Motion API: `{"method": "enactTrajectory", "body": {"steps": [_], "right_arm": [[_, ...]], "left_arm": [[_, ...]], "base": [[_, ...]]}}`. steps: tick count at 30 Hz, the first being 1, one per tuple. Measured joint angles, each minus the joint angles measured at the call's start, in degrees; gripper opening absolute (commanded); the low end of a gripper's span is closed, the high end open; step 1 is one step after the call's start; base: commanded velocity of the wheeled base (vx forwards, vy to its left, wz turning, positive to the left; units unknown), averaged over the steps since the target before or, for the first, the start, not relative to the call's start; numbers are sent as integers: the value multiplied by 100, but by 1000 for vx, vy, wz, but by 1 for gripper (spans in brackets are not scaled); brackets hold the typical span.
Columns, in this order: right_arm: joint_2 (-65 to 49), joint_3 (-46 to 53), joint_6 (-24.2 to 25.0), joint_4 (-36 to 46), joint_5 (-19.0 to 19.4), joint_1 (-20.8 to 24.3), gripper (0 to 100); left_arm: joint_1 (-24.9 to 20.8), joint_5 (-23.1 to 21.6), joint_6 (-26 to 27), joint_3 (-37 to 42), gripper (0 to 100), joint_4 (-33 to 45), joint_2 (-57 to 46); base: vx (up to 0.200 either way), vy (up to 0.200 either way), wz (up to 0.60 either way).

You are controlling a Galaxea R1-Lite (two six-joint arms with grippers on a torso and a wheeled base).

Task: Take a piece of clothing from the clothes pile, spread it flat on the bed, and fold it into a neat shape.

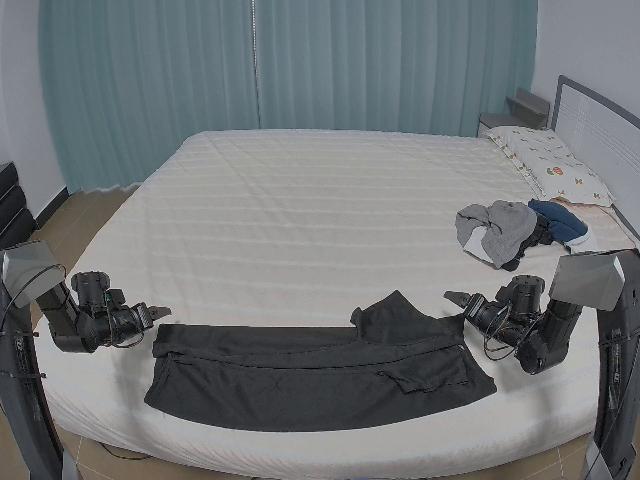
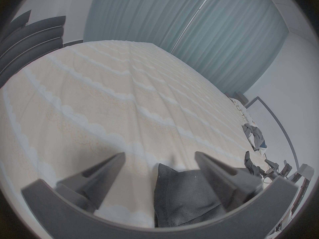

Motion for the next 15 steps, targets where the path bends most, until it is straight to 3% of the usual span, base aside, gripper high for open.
{"method": "enactTrajectory", "body": {"steps": [6, 10, 15], "right_arm": [[-529, 77, -285, 875, 37, 110, 100], [-794, 77, -859, 1396, 63, 372, 100], [-973, -78, -1442, 2105, 72, 656, 100]], "left_arm": [[63, -30, -289, -69, 100, 9, -91], [72, -30, -783, -133, 100, 4, -222], [66, -22, -913, -216, 100, 0, -317]], "base": [[0, 0, 0], [0, 0, 0], [0, 0, 0]]}}
